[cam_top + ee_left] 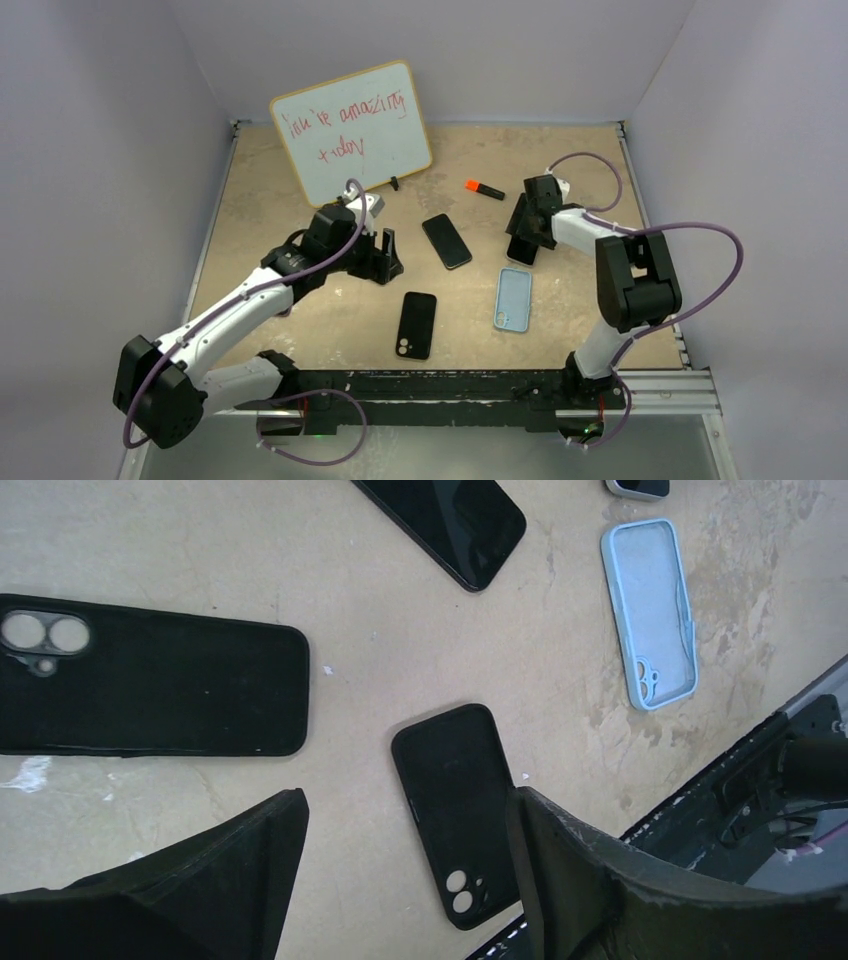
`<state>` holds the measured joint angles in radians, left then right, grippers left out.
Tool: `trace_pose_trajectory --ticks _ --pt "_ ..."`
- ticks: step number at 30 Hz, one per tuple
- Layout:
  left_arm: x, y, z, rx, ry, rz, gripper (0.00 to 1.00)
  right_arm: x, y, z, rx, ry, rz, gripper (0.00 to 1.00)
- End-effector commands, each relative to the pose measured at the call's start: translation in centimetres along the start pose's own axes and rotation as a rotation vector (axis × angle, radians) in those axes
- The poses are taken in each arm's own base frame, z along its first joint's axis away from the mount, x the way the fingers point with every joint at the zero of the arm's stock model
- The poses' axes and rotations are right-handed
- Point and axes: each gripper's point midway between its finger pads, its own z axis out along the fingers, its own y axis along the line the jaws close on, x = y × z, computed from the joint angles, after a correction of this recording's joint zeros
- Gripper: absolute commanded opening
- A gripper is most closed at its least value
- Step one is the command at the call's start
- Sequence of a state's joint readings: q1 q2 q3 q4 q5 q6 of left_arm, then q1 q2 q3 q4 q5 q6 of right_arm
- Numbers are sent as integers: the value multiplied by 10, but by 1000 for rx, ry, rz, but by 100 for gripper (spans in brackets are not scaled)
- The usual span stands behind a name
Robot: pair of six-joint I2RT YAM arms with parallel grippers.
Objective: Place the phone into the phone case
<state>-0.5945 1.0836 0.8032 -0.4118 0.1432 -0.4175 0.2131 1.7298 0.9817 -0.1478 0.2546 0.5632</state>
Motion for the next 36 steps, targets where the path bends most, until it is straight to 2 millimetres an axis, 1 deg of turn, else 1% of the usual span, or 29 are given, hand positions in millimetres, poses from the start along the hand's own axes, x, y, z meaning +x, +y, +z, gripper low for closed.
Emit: trace_pose_trajectory --ticks 1,3,6,9,11,12,15,18,22,25,28,31,36 --pt "-5 -22 11 101 -14 -60 74 38 -5 -12 -25 142 -13 59" --pt "-4 -29 16 127 -7 -67 73 35 -8 -16 -11 130 -15 58" --pt "-2 -41 26 159 9 -78 71 41 -10 -23 -9 155 -10 57" --pt "-1 -58 36 199 13 -85 70 37 -17 -28 25 132 -4 56" --pt "2 -68 45 215 17 -86 69 35 -23 -31 50 116 9 56" --pt "7 -73 53 220 28 -76 69 33 -25 -33 58 104 18 56" --pt "15 -83 75 250 42 -78 68 28 -31 -35 94 77 34 57" --pt "12 -107 88 296 15 -74 66 20 -30 -34 103 64 47 56" --pt "7 -139 105 325 5 -32 65 16 -32 -32 130 68 67 55" --pt "7 -157 118 323 -11 2 64 12 -31 -30 127 68 95 54" --pt "12 -170 132 326 -19 18 63 9 -27 -28 113 66 108 54" --pt "23 -181 145 324 -5 31 62 8 -28 -26 117 66 117 54" --pt "42 -197 167 324 31 57 62 4 -34 -23 113 69 139 54"
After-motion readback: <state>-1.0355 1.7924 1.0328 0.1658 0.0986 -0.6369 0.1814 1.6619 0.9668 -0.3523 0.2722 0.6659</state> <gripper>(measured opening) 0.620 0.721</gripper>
